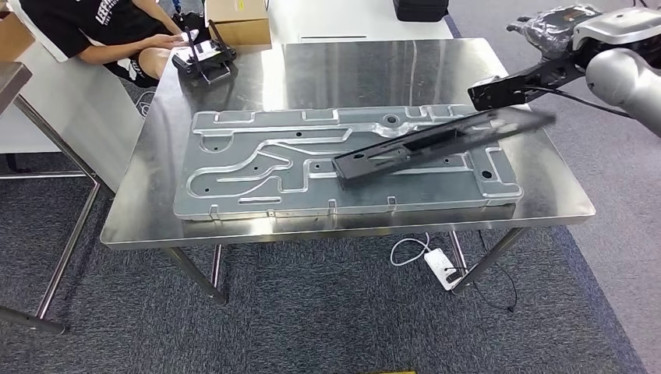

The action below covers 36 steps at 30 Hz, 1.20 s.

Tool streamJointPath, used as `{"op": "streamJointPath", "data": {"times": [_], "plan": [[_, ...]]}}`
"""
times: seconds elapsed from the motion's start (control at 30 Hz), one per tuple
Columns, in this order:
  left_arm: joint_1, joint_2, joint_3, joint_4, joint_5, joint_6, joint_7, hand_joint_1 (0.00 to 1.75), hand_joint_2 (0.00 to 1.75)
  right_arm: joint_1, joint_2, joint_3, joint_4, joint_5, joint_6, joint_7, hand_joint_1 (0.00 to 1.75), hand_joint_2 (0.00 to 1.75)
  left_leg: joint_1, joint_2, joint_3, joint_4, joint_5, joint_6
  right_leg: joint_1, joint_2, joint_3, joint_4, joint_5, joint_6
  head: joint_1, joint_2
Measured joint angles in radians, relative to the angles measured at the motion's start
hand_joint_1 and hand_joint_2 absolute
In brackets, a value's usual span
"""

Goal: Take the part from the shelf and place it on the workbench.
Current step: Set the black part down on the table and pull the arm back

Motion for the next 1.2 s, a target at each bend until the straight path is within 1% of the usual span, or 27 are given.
{"op": "streamJointPath", "data": {"times": [0.03, 0.07, 0.1, 0.17, 0.2, 0.23, 0.27, 0.33, 0.37, 0.4, 0.43, 0.5, 0.53, 0.57, 0.67, 0.7, 0.73, 0.77, 0.83, 0.87, 0.9, 0.93, 1.0, 1.03, 1.07, 1.13, 1.2], "plan": [[0.0, 0.0, 0.0, 0.0, 0.001, 0.001, -0.001, 0.0, 0.0, 0.0, -0.002, 0.0, -0.002, -0.002, -0.001, 0.0, 0.0, 0.0, -0.002, -0.001, -0.003, 0.005, -0.003, -0.005, 0.002, 0.001, 0.021, -0.043, 0.012, -0.003, 0.0, 0.0], [0.0, 0.0, 0.0, 0.0, 0.002, 0.002, -0.003, 0.0, 0.0, 0.0, -0.004, 0.0, -0.004, -0.004, -0.001, 0.0, 0.0, 0.0, -0.003, -0.001, -0.005, 0.007, -0.003, -0.01, 0.004, 0.002, 0.03, -0.063, 0.013, -0.008, 0.0, 0.0], [0.0, 0.0, 0.0, 0.0, 0.002, 0.003, -0.004, 0.0, 0.0, 0.001, -0.006, 0.0, -0.006, -0.005, -0.001, -0.001, 0.0, 0.0, -0.005, -0.002, -0.007, 0.008, -0.002, -0.014, 0.008, 0.003, 0.031, -0.066, 0.012, -0.013, -0.001, 0.0], [-0.001, 0.0, 0.0, 0.0, 0.002, 0.003, -0.005, 0.0, 0.0, 0.001, -0.008, 0.0, -0.009, -0.006, -0.002, -0.001, 0.0, 0.0, -0.003, -0.002, -0.009, 0.008, -0.003, -0.022, 0.005, 0.003, 0.03, -0.07, 0.017, -0.025, -0.001, 0.0], [0.0, -0.001, 0.0, 0.0, 0.003, 0.003, -0.006, 0.0, 0.0, 0.001, -0.009, 0.0, -0.009, -0.007, -0.002, 0.0, 0.0, 0.0, -0.002, -0.001, -0.014, 0.022, -0.015, -0.027, 0.003, 0.002, 0.031, -0.074, 0.019, -0.033, -0.001, 0.0], [0.0, -0.001, 0.0, 0.0, 0.003, 0.003, -0.006, 0.0, 0.0, 0.0, -0.01, 0.0, -0.01, -0.007, -0.002, 0.0, 0.0, 0.0, -0.001, 0.0, -0.029, 0.055, -0.036, -0.031, 0.001, 0.002, 0.033, -0.077, 0.022, -0.039, -0.001, 0.0], [0.001, -0.001, 0.0, 0.0, 0.004, 0.003, -0.006, 0.0, 0.0, 0.0, -0.011, 0.001, -0.01, -0.009, -0.002, 0.0, 0.0, 0.0, 0.001, 0.0, -0.052, 0.109, -0.067, -0.035, 0.002, 0.001, 0.033, -0.079, 0.023, -0.044, -0.001, 0.0], [0.001, -0.002, 0.0, 0.0, 0.006, 0.003, -0.008, 0.0, 0.0, 0.002, -0.011, 0.003, -0.013, -0.015, -0.002, 0.0, 0.0, 0.0, 0.001, 0.0, -0.112, 0.238, -0.124, -0.04, 0.004, 0.002, 0.032, -0.079, 0.024, -0.048, -0.001, 0.0], [0.001, -0.002, 0.0, 0.0, 0.008, 0.003, -0.009, 0.0, 0.0, 0.004, -0.013, 0.004, -0.015, -0.019, -0.002, 0.0, 0.0, 0.0, 0.001, 0.001, -0.13, 0.277, -0.132, -0.04, 0.005, 0.002, 0.032, -0.078, 0.024, -0.049, -0.001, 0.0], [0.001, -0.002, 0.0, 0.0, 0.01, 0.003, -0.009, 0.0, 0.0, 0.006, -0.015, 0.006, -0.018, -0.023, -0.002, 0.0, 0.0, 0.0, 0.001, 0.001, -0.132, 0.28, -0.122, -0.039, 0.006, 0.002, 0.032, -0.078, 0.024, -0.049, -0.001, 0.0], [0.001, -0.002, 0.0, 0.0, 0.013, 0.004, -0.009, 0.0, 0.0, 0.008, -0.019, 0.006, -0.021, -0.026, -0.002, 0.0, 0.0, 0.0, 0.001, 0.001, -0.115, 0.244, -0.096, -0.036, 0.007, 0.002, 0.033, -0.078, 0.024, -0.049, -0.001, 0.0], [0.001, -0.001, 0.0, 0.0, 0.015, 0.008, -0.01, 0.0, 0.0, 0.009, -0.031, 0.006, -0.027, -0.031, -0.003, 0.0, 0.0, 0.0, -0.001, 0.001, -0.046, 0.107, -0.034, -0.024, 0.011, 0.001, 0.035, -0.078, 0.023, -0.047, -0.001, 0.0], [0.001, -0.001, 0.0, 0.0, 0.016, 0.01, -0.01, 0.0, 0.0, 0.009, -0.038, 0.006, -0.03, -0.034, -0.004, 0.0, 0.0, 0.0, -0.003, 0.001, -0.017, 0.05, -0.016, -0.019, 0.013, 0.001, 0.034, -0.077, 0.023, -0.043, -0.001, 0.0], [0.001, -0.001, 0.0, 0.0, 0.017, 0.012, -0.011, 0.0, 0.0, 0.01, -0.045, 0.006, -0.033, -0.036, -0.004, 0.0, 0.0, 0.0, -0.006, 0.001, -0.001, 0.016, -0.01, -0.015, 0.014, 0.001, 0.033, -0.077, 0.023, -0.039, -0.001, 0.0], [0.002, -0.001, 0.0, 0.0, 0.018, 0.017, -0.013, 0.0, 0.0, 0.015, -0.065, 0.006, -0.041, -0.042, -0.006, 0.0, 0.0, 0.0, -0.007, 0.002, 0.007, -0.005, -0.005, -0.004, 0.013, 0.0, 0.033, -0.082, 0.027, -0.021, -0.001, 0.0], [0.002, -0.001, 0.0, 0.0, 0.018, 0.017, -0.014, 0.0, 0.0, 0.015, -0.073, 0.006, -0.044, -0.043, -0.006, 0.0, 0.0, 0.0, -0.005, 0.003, 0.01, -0.013, 0.0, 0.001, 0.012, 0.001, 0.031, -0.074, 0.019, -0.016, -0.001, 0.0], [0.002, -0.001, 0.0, 0.0, 0.018, 0.018, -0.015, 0.0, 0.0, 0.015, -0.079, 0.006, -0.046, -0.044, -0.007, 0.0, 0.0, 0.0, -0.003, 0.004, 0.013, -0.021, 0.005, 0.007, 0.011, 0.001, 0.02, -0.05, 0.001, -0.013, 0.0, 0.0], [0.002, -0.001, 0.0, 0.0, 0.018, 0.018, -0.016, 0.0, 0.0, 0.015, -0.085, 0.006, -0.047, -0.044, -0.007, 0.0, 0.0, 0.0, -0.002, 0.005, 0.015, -0.026, 0.009, 0.011, 0.01, 0.001, 0.001, -0.006, -0.027, -0.01, 0.0, 0.0], [0.001, -0.002, 0.0, 0.0, 0.018, 0.018, -0.016, 0.0, 0.0, 0.02, -0.093, 0.006, -0.049, -0.044, -0.009, 0.0, 0.0, 0.0, -0.003, 0.006, 0.015, -0.027, 0.01, 0.015, 0.009, 0.001, -0.056, 0.119, -0.087, -0.005, 0.0, 0.0], [0.001, -0.002, 0.0, 0.0, 0.018, 0.018, -0.016, 0.0, 0.0, 0.025, -0.097, 0.006, -0.049, -0.044, -0.009, 0.0, 0.0, 0.0, -0.004, 0.006, 0.014, -0.026, 0.01, 0.015, 0.008, 0.001, -0.077, 0.165, -0.101, -0.002, 0.0, 0.0], [0.001, -0.003, 0.0, 0.0, 0.018, 0.018, -0.016, 0.0, 0.0, 0.029, -0.1, 0.006, -0.05, -0.044, -0.009, 0.0, 0.0, 0.0, -0.004, 0.006, 0.014, -0.024, 0.009, 0.015, 0.007, 0.001, -0.084, 0.179, -0.096, 0.0, 0.0, 0.0], [0.001, -0.003, 0.0, 0.0, 0.018, 0.018, -0.016, 0.0, 0.0, 0.03, -0.102, 0.007, -0.051, -0.044, -0.009, 0.0, 0.0, 0.0, -0.004, 0.005, 0.014, -0.021, 0.008, 0.014, 0.006, 0.0, -0.071, 0.154, -0.073, 0.0, 0.0, 0.0], [0.001, -0.004, 0.0, 0.0, 0.018, 0.018, -0.017, 0.0, 0.0, 0.029, -0.106, 0.007, -0.053, -0.044, -0.009, 0.0, 0.0, 0.0, -0.004, 0.004, 0.013, -0.013, 0.002, 0.01, 0.005, 0.0, -0.007, 0.027, -0.012, -0.002, 0.0, 0.0], [0.001, -0.004, 0.0, 0.0, 0.018, 0.017, -0.018, 0.0, 0.0, 0.028, -0.108, 0.007, -0.054, -0.045, -0.009, 0.0, 0.0, 0.0, -0.006, 0.003, 0.011, -0.007, -0.002, 0.007, 0.007, 0.001, 0.02, -0.029, 0.008, -0.005, 0.0, 0.0], [0.0, -0.004, 0.0, 0.0, 0.018, 0.016, -0.019, 0.0, 0.0, 0.028, -0.11, 0.007, -0.057, -0.046, -0.009, 0.001, 0.0, 0.0, -0.007, 0.002, 0.009, -0.003, -0.004, 0.003, 0.01, 0.001, 0.035, -0.064, 0.016, -0.01, 0.0, 0.0], [0.001, -0.004, 0.0, 0.0, 0.018, 0.014, -0.022, 0.0, 0.0, 0.028, -0.115, 0.007, -0.062, -0.049, -0.008, 0.003, 0.0, 0.0, -0.01, 0.0, 0.005, 0.0, -0.003, -0.006, 0.015, 0.002, 0.037, -0.076, 0.019, -0.019, 0.0, 0.0], [0.002, -0.004, 0.0, 0.0, 0.019, 0.01, -0.023, 0.0, 0.0, 0.028, -0.118, 0.007, -0.066, -0.05, -0.005, 0.004, 0.0, 0.0, -0.01, -0.001, 0.001, 0.007, -0.009, -0.014, 0.011, 0.0, 0.036, -0.079, 0.026, -0.031, 0.0, 0.0]]}}
